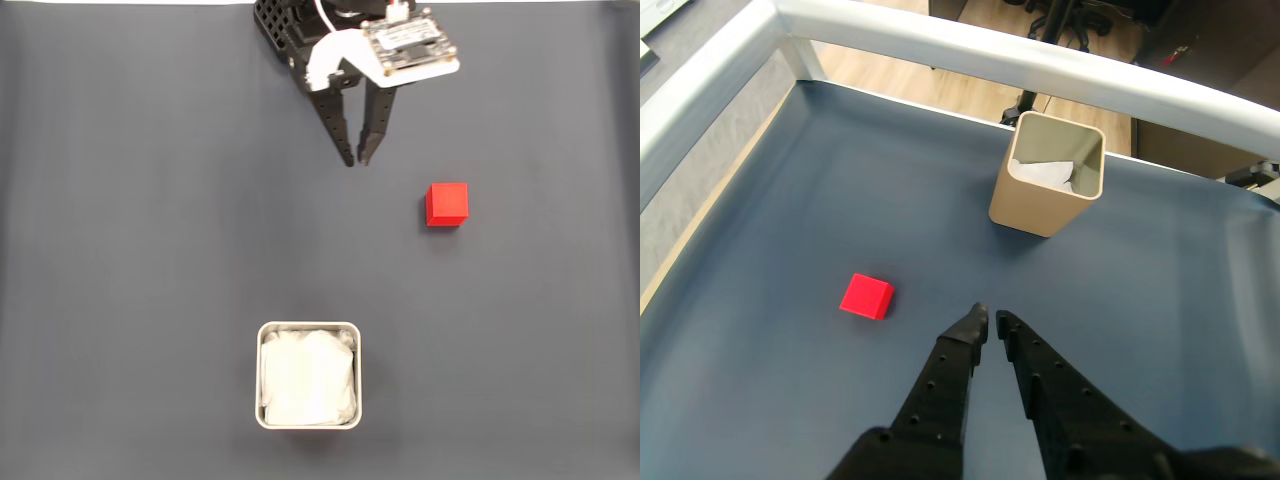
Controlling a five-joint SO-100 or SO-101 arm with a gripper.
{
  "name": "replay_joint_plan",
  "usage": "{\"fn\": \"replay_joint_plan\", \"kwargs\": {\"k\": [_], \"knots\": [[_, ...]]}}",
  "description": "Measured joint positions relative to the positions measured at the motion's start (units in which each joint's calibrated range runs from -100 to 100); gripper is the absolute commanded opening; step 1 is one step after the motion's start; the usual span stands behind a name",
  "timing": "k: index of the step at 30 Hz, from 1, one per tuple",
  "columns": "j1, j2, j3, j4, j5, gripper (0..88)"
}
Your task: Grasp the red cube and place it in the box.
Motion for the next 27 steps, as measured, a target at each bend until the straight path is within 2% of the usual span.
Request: {"fn": "replay_joint_plan", "kwargs": {"k": [8,27], "knots": [[-3.9,0.9,0.0,0.2,-0.2,1.8],[-9.7,5.9,-1.6,0.2,-3.9,16.1]]}}
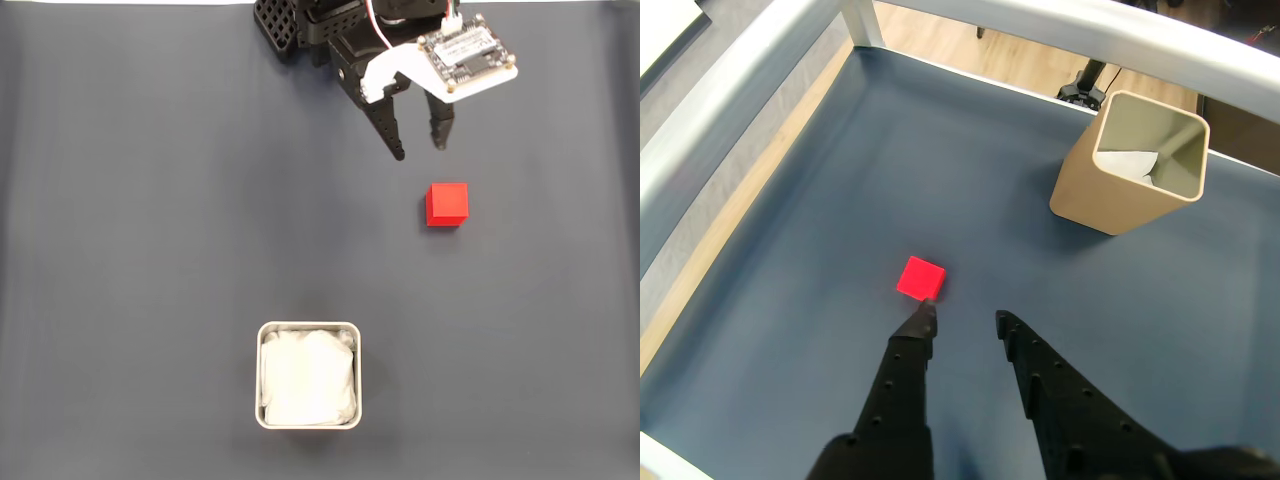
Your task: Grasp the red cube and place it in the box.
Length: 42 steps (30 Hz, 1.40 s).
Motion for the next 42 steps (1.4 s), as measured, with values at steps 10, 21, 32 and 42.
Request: {"fn": "replay_joint_plan", "kwargs": {"k": [10,21,32,42], "knots": [[-1.5,2.7,0.0,-1.3,-0.5,20.6],[-1.5,7.0,0.0,-4.5,-2.0,25.5],[-1.8,10.2,1.1,-8.7,-2.8,29.9],[-2.6,12.3,4.4,-11.5,-2.8,31.0]]}}
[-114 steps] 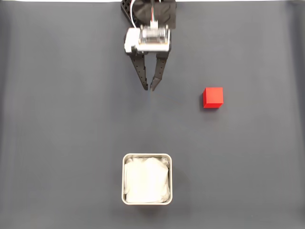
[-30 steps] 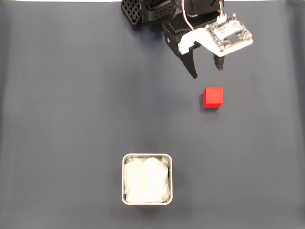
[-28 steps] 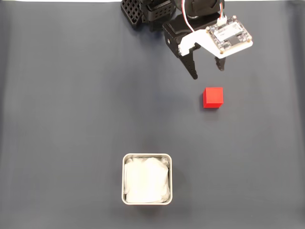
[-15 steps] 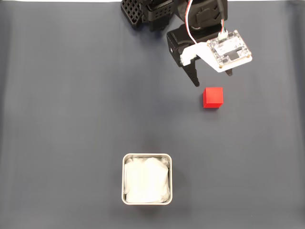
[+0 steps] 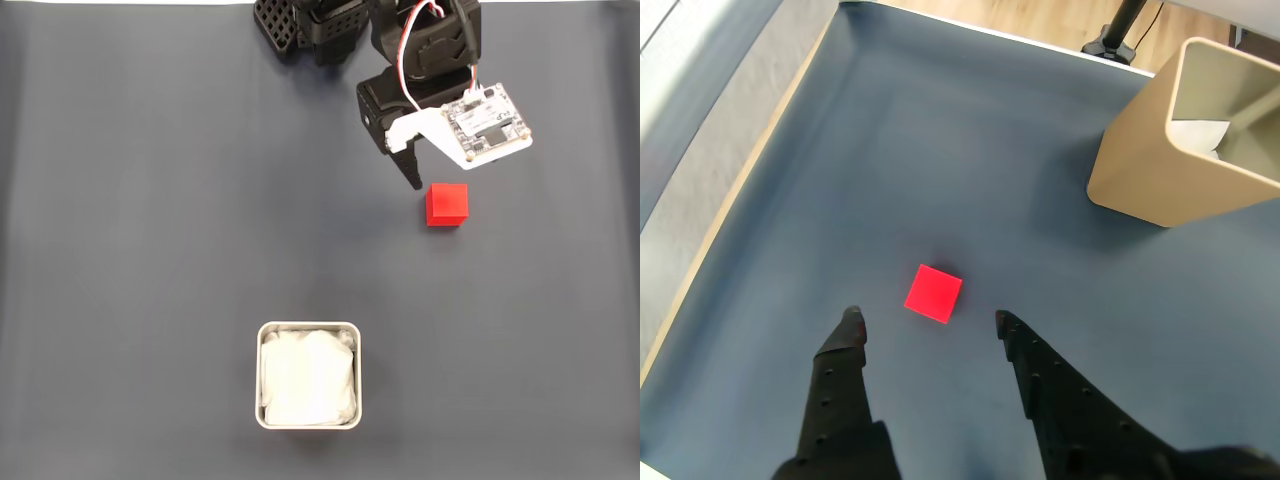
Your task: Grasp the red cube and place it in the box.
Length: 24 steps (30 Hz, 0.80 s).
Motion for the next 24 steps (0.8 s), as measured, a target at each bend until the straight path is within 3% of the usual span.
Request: {"fn": "replay_joint_plan", "kwargs": {"k": [24], "knots": [[-0.7,6.7,4.2,-8.0,0.0,31.4]]}}
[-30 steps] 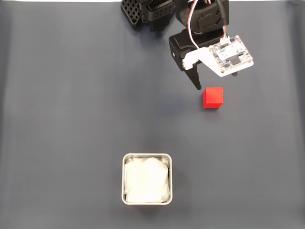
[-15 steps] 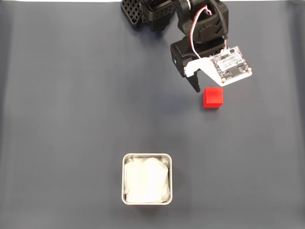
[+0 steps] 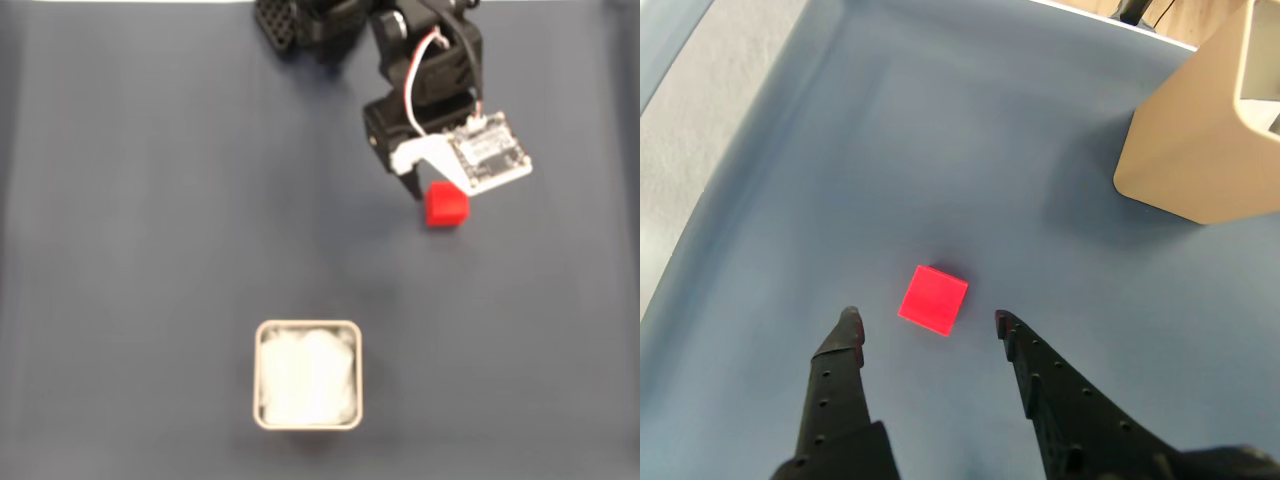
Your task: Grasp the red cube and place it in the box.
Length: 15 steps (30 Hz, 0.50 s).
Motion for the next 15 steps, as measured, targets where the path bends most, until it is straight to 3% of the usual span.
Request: {"fn": "replay_joint_plan", "kwargs": {"k": [15], "knots": [[-0.9,5.0,0.4,-4.2,-0.3,31.4]]}}
